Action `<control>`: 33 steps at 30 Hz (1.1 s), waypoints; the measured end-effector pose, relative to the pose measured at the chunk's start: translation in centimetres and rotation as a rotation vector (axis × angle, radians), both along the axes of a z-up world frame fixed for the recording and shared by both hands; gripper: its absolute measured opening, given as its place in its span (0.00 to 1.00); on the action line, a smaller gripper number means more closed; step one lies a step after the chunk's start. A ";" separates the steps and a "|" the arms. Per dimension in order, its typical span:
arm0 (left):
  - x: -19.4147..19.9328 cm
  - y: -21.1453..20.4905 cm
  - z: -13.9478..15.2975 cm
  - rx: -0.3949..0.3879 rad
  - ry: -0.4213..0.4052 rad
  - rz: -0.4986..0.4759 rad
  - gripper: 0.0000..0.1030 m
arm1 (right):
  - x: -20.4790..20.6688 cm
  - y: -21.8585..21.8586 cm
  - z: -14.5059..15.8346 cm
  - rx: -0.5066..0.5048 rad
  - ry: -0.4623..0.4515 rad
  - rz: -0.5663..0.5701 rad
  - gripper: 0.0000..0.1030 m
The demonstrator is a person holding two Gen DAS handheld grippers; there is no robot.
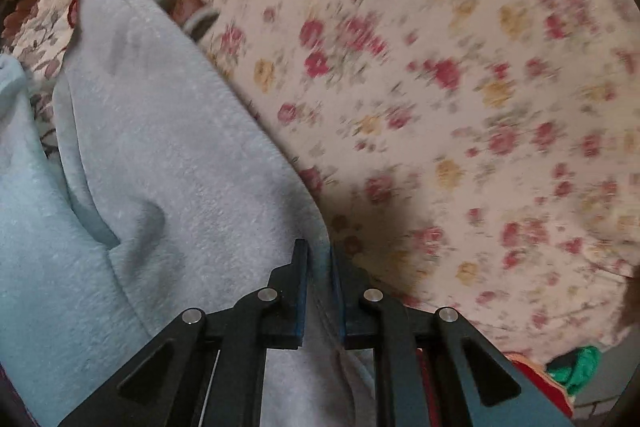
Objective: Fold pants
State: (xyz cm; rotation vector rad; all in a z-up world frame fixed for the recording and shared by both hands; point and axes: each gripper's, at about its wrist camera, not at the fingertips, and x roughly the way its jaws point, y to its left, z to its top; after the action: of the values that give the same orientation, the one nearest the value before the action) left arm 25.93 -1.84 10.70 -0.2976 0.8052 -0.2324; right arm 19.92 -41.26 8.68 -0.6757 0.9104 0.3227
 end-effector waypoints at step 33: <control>-24.8 6.8 -4.8 -0.194 0.001 0.088 0.18 | -19.7 -5.4 -4.0 0.954 0.370 -0.449 0.11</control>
State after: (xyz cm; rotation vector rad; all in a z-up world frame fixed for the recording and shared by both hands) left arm 1.11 4.97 5.87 -0.5143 0.7700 -0.2284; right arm 0.23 -46.70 4.68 0.4802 1.0893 0.4331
